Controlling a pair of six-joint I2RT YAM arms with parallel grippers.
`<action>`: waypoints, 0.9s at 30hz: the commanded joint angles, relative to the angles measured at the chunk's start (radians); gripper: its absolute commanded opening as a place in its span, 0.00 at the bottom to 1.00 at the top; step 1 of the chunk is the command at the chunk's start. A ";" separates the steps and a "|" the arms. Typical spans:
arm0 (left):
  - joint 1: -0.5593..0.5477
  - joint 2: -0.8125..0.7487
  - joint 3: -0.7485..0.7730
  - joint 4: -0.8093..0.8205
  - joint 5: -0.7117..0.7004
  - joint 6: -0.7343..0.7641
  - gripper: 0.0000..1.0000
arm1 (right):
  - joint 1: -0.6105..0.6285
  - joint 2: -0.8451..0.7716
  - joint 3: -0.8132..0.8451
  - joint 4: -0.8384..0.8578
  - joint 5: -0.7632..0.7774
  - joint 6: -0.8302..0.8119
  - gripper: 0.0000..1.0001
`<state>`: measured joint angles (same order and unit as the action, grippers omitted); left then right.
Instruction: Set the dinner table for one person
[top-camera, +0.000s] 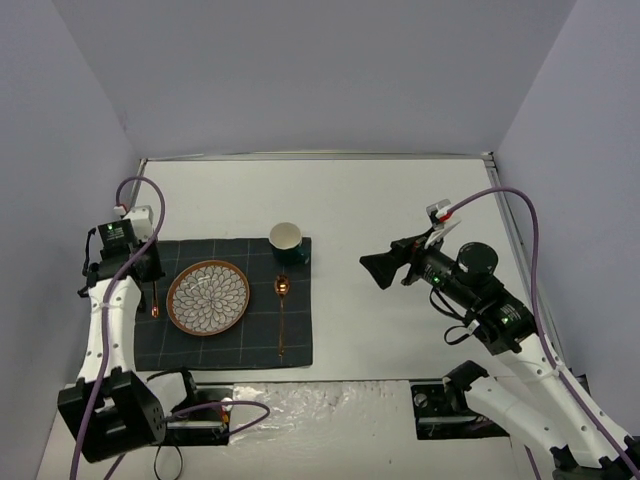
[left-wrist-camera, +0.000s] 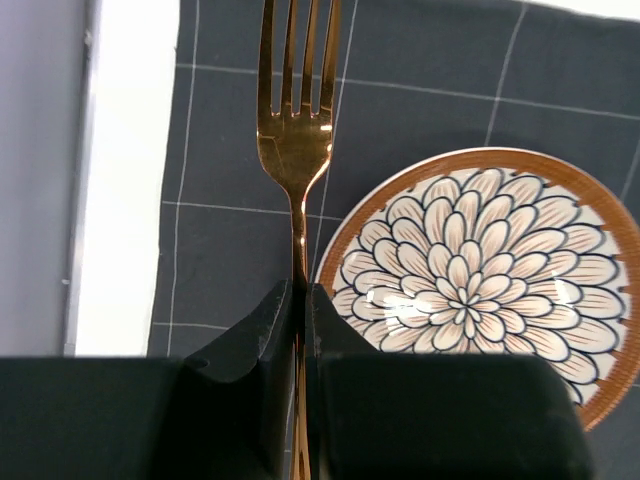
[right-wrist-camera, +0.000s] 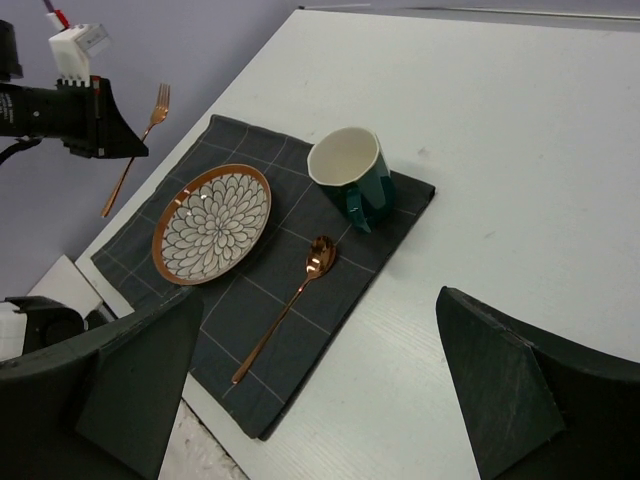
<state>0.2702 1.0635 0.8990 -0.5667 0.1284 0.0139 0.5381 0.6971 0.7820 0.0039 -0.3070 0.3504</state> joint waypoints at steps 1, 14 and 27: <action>0.085 0.073 -0.002 0.114 0.100 0.108 0.00 | 0.005 -0.009 0.003 0.058 -0.083 -0.022 1.00; 0.159 0.188 -0.071 0.249 0.150 0.218 0.00 | 0.039 0.033 -0.003 0.051 -0.137 -0.058 1.00; 0.158 0.345 0.021 0.205 0.096 0.279 0.00 | 0.042 0.090 0.027 0.039 -0.143 -0.054 1.00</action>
<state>0.4259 1.3674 0.8318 -0.3498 0.2319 0.2435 0.5713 0.7647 0.7712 -0.0091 -0.4280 0.3080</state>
